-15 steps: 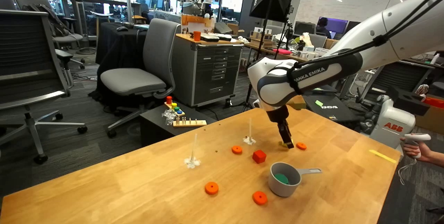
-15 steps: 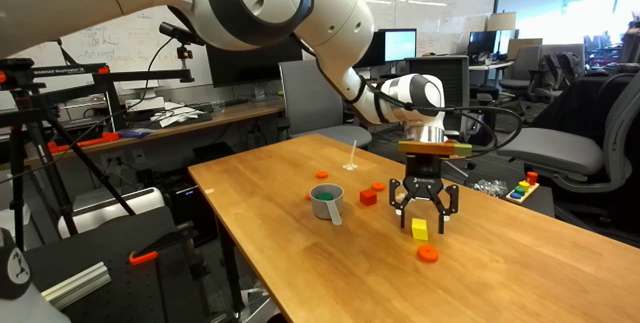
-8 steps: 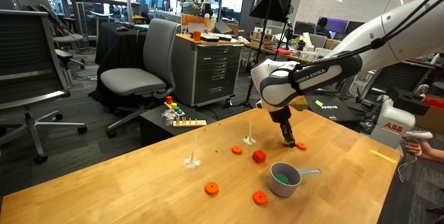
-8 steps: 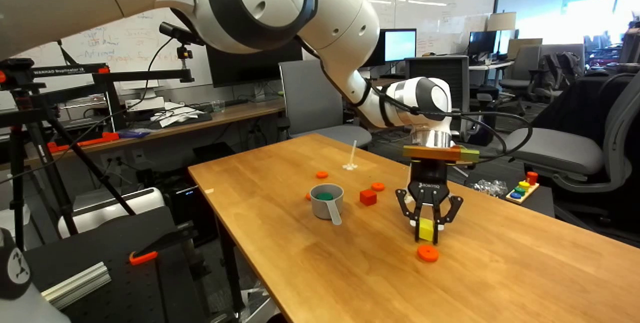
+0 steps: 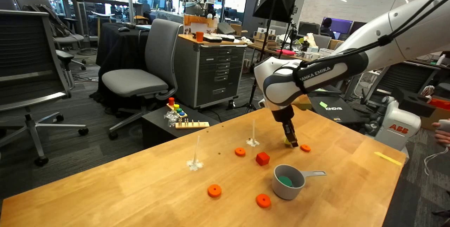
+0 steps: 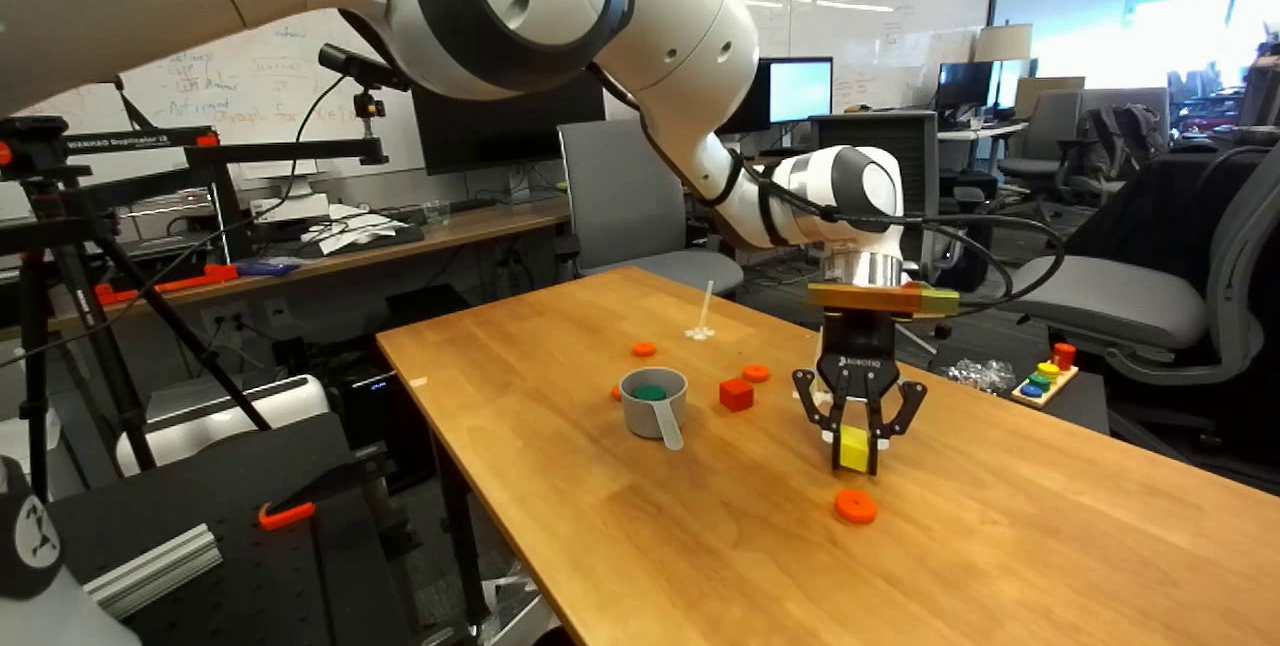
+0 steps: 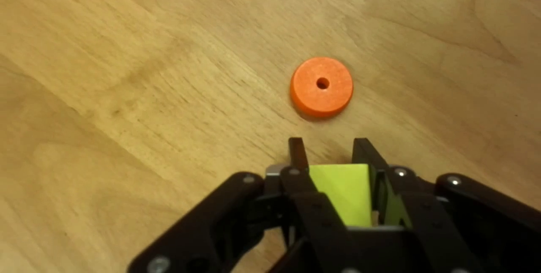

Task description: Put the blocks in the gray pot one at a time

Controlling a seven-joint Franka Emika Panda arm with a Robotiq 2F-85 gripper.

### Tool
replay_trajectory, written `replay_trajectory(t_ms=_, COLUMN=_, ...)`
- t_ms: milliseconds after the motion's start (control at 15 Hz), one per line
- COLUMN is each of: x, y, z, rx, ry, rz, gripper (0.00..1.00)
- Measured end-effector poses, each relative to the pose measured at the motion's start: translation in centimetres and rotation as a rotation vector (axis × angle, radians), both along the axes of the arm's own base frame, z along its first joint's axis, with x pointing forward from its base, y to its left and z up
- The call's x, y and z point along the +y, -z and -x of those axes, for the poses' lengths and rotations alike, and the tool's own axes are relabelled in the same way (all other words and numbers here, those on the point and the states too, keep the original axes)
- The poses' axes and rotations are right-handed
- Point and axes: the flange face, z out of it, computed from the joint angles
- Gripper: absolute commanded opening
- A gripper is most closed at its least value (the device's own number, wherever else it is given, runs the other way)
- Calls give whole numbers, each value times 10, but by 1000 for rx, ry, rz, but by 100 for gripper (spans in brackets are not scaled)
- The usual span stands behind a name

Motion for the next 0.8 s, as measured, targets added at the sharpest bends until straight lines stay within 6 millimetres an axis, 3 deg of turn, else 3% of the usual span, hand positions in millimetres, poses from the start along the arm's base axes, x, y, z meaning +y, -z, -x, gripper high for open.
replay_trajectory(t_ms=200, x=21, y=-21, z=-5, rx=-46, ry=-27, rz=-32, gripper=12)
replay_trajectory(t_ms=400, x=53, y=-46, z=3, rx=-73, ry=-55, rz=-63, gripper=12)
replay_trajectory(t_ms=600, x=82, y=-53, z=24, rx=-58, ry=-68, rz=-74, gripper=12)
replay_trajectory(t_ms=800, x=111, y=-46, z=55, rx=-30, ry=-83, rz=-77, gripper=12)
